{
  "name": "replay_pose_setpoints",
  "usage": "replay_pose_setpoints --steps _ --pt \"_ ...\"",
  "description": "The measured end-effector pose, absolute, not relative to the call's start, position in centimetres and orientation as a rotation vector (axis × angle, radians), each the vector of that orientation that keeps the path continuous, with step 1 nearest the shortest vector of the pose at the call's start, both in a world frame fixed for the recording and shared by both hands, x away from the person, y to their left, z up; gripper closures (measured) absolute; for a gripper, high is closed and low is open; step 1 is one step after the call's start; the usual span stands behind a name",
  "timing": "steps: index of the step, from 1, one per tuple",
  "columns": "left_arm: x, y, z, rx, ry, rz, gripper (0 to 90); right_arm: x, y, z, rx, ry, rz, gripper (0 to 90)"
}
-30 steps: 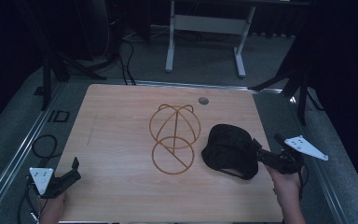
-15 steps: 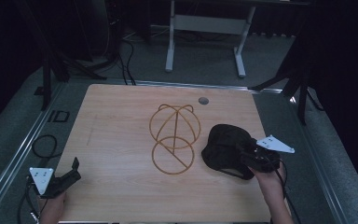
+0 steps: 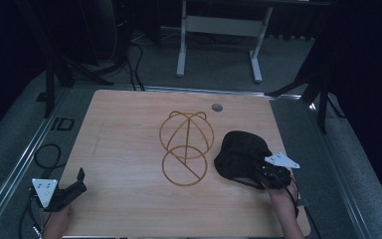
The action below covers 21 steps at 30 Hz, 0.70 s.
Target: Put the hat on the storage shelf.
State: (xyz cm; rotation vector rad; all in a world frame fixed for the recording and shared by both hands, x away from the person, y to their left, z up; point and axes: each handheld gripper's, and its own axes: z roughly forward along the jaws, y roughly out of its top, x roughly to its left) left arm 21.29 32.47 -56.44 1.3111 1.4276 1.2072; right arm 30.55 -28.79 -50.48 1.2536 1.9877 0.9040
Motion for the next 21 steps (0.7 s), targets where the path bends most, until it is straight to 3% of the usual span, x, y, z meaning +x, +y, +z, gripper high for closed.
replay_pose_setpoints --steps 10,21 --pt "21.3 32.4 -56.4 1.314 1.430 1.208 0.6 31.0 -29.0 -51.3 1.242 1.992 0.869 87.8" --pt "21.3 32.5 -56.4 1.313 1.433 1.206 0.6 30.9 -29.1 -49.2 1.234 1.897 0.928 88.5"
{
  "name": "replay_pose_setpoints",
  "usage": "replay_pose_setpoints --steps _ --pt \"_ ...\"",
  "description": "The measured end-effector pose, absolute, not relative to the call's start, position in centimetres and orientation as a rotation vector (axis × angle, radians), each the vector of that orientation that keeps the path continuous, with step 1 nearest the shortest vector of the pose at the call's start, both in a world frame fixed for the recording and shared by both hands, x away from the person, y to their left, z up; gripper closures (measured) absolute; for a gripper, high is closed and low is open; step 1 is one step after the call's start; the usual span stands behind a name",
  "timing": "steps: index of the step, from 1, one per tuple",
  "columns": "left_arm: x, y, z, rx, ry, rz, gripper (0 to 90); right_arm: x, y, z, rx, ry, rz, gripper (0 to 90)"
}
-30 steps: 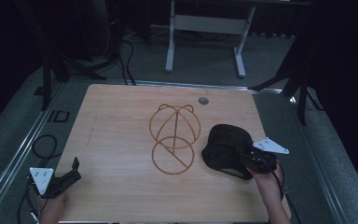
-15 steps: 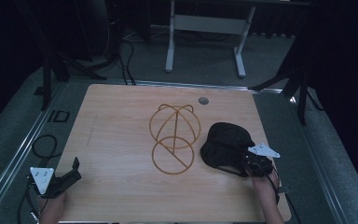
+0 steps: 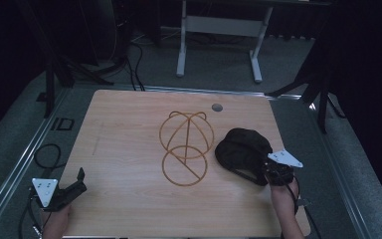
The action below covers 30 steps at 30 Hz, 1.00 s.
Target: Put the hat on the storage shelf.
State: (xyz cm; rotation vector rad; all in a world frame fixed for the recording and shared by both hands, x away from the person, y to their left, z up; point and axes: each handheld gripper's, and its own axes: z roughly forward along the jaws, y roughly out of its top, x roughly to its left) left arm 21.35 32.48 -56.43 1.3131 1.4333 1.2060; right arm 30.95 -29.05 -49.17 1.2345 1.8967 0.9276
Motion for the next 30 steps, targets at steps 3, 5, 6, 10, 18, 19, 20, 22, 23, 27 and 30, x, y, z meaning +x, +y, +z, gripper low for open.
replay_pose_setpoints --steps 3,5,6,10,18,19,20,22,23,27,30 --pt "21.3 32.5 -56.4 1.312 1.433 1.207 0.6 31.0 -29.3 -48.3 1.233 1.871 0.946 88.5" --pt "21.3 32.5 -56.4 1.311 1.432 1.206 0.6 31.0 -29.6 -47.7 1.236 1.852 0.962 88.5" --pt "21.3 32.5 -56.4 1.310 1.433 1.207 0.6 30.9 -29.7 -47.4 1.232 1.844 0.973 88.5" --pt "21.3 32.5 -56.4 1.312 1.433 1.207 0.6 30.7 -30.0 -46.2 1.226 1.817 1.002 88.5" --pt "21.3 32.5 -56.4 1.312 1.433 1.207 0.6 30.3 -30.1 -44.0 1.186 1.776 1.024 88.5" --pt "21.3 32.5 -56.4 1.312 1.433 1.206 0.6 30.2 -30.2 -43.6 1.184 1.766 1.031 88.6" --pt "21.3 32.5 -56.4 1.312 1.433 1.206 0.6 30.1 -30.2 -43.3 1.178 1.762 1.031 88.6" --pt "21.3 32.5 -56.4 1.313 1.434 1.205 0.6 30.1 -30.2 -42.8 1.173 1.752 1.039 88.5" --pt "21.3 32.5 -56.4 1.313 1.433 1.205 0.6 30.1 -30.3 -42.5 1.168 1.747 1.041 88.5" --pt "21.3 32.5 -56.4 1.313 1.432 1.205 0.7 30.1 -30.5 -41.0 1.162 1.729 1.065 88.6" --pt "21.3 32.5 -56.4 1.315 1.432 1.205 0.6 30.2 -30.6 -40.1 1.150 1.721 1.073 88.5"
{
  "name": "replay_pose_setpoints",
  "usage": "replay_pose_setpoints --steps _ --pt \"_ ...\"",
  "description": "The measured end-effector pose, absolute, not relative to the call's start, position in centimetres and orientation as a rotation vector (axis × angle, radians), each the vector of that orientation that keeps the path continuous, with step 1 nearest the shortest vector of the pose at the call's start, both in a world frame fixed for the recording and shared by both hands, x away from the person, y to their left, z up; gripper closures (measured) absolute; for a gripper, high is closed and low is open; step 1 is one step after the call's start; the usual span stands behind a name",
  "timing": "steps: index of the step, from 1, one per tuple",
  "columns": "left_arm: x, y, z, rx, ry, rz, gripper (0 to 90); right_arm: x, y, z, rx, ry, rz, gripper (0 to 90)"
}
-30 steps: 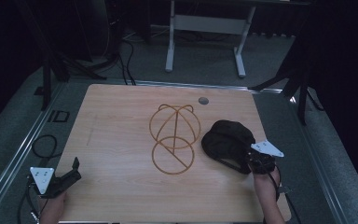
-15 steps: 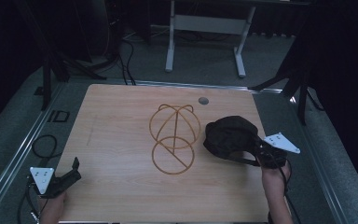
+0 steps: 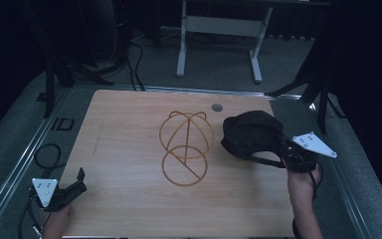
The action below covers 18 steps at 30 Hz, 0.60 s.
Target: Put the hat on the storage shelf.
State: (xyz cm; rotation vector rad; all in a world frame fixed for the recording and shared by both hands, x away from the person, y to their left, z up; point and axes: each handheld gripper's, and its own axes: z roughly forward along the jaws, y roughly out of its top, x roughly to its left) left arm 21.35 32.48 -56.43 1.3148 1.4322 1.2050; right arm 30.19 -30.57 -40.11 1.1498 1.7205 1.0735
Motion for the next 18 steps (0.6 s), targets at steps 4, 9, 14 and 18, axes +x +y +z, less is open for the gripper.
replay_pose_setpoints --steps 4,9,14,18 --pt "21.4 32.5 -56.4 1.318 1.436 1.200 0.6 30.1 -30.5 -38.8 1.124 1.702 1.079 88.5" --pt "21.4 32.4 -56.4 1.321 1.429 1.202 0.6 30.1 -30.3 -37.3 1.107 1.669 1.106 88.5" --pt "21.4 32.5 -56.4 1.320 1.428 1.200 0.6 30.1 -29.9 -35.4 1.070 1.656 1.114 88.5" --pt "21.4 32.4 -56.4 1.320 1.427 1.200 0.6 30.1 -29.4 -33.6 1.028 1.649 1.126 88.5"
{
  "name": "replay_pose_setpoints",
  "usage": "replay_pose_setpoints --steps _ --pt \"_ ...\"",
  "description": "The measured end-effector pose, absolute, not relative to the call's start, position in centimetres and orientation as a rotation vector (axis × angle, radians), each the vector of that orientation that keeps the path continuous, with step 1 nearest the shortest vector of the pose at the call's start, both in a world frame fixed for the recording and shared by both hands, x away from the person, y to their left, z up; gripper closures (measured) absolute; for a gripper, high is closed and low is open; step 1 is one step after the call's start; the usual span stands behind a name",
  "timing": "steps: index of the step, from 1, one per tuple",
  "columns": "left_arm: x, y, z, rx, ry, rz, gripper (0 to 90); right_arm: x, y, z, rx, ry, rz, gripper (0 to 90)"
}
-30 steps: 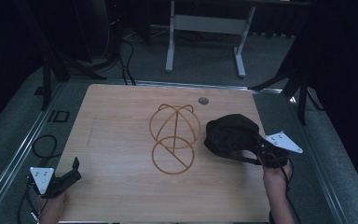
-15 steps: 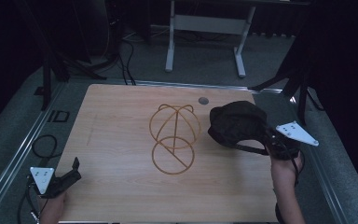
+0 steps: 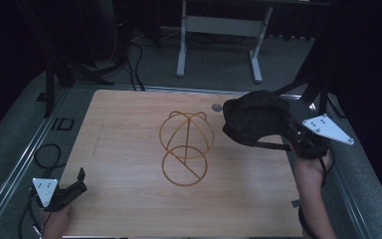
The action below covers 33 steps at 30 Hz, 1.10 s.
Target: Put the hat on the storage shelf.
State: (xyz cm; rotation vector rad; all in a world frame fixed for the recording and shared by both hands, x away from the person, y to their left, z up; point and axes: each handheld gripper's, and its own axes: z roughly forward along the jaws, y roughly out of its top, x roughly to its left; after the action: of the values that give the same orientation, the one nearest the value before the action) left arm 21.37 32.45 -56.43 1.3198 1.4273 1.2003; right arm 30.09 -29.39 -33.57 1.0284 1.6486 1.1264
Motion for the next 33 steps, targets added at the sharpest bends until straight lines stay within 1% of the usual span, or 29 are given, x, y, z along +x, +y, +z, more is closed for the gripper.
replay_pose_setpoints --steps 13,33 --pt "21.4 32.4 -56.4 1.320 1.427 1.202 0.6 29.4 -28.1 -29.4 0.942 1.602 1.180 88.5" --pt "21.3 32.5 -56.4 1.317 1.426 1.200 0.6 29.5 -24.3 -27.9 0.867 1.629 1.245 88.5"
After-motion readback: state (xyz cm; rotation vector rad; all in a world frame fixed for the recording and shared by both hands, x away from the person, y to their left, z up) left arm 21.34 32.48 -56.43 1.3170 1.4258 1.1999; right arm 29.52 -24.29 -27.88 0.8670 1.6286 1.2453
